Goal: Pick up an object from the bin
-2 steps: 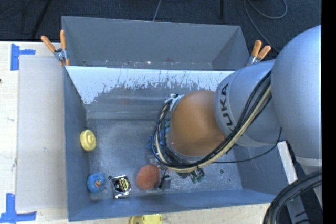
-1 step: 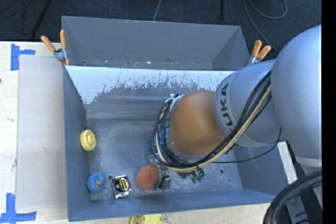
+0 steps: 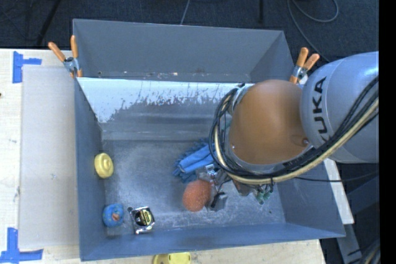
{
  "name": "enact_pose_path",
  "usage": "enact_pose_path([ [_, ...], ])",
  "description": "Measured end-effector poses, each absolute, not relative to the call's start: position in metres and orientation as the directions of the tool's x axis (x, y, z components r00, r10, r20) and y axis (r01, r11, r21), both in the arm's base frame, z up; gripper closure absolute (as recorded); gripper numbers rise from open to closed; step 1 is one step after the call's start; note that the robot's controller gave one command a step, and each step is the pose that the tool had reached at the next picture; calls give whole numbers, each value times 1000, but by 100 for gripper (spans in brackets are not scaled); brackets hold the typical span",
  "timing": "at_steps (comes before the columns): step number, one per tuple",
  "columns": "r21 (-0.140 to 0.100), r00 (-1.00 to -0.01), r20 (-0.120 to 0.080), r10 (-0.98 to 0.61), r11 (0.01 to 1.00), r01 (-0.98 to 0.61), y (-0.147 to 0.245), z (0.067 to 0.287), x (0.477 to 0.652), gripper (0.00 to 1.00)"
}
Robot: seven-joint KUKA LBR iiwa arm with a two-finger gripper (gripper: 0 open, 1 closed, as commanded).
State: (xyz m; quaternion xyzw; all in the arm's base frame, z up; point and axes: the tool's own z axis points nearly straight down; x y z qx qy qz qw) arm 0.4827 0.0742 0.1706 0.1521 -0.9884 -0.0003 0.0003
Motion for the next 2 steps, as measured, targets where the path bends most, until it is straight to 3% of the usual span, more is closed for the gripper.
enact_pose_path([
  [1, 1, -954, 1, -300, 954, -300, 74, 171, 483, 100],
  [2, 0, -955, -1, -298, 955, -298, 71, 289, 486, 100],
])
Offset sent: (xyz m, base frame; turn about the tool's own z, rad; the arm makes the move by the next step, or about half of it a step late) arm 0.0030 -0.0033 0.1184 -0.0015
